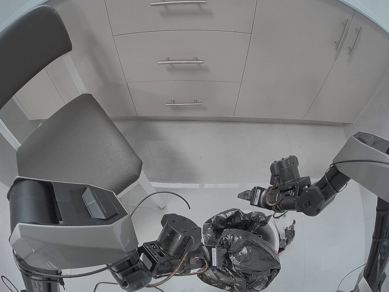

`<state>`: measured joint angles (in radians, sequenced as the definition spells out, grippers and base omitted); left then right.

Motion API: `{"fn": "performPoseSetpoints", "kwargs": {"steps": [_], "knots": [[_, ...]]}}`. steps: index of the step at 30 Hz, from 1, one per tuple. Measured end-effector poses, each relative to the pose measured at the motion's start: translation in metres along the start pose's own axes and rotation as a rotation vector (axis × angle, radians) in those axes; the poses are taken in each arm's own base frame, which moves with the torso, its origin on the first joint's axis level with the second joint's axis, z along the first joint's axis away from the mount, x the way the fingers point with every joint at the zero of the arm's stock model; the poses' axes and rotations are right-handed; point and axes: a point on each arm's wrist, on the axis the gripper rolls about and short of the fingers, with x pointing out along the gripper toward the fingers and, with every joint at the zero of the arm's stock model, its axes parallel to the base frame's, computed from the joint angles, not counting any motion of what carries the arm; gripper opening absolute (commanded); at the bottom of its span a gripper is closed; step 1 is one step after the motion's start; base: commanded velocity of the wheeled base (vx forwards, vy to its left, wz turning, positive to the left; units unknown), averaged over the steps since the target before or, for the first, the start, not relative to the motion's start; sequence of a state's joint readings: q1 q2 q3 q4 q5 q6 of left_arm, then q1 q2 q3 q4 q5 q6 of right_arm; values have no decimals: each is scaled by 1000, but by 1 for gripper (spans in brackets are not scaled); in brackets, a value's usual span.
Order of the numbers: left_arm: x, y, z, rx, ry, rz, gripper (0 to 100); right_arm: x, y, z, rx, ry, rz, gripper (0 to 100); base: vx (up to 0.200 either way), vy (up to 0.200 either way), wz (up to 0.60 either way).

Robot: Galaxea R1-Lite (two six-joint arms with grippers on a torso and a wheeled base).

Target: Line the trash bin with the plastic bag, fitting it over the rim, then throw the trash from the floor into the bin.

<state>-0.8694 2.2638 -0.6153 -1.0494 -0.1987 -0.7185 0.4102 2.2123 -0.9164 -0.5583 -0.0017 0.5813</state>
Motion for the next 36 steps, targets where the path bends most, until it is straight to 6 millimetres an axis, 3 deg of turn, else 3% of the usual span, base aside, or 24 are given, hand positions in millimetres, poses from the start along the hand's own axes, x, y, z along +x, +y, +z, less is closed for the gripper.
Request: {"fn": "performPoseSetpoints", "kwargs": {"steps": [8,23,36], "knots": [[0,1,0,1,-17,-12,0,8,-1,-14,-5,54,3,100,0,0,0],[0,2,-1,0,-12,-8,0,-16,10,-52,-63,158,14,100,0,0,0],[1,2,-1,0,-13,-8,0,-9,5,-47,-62,126,15,100,0,0,0]]}}
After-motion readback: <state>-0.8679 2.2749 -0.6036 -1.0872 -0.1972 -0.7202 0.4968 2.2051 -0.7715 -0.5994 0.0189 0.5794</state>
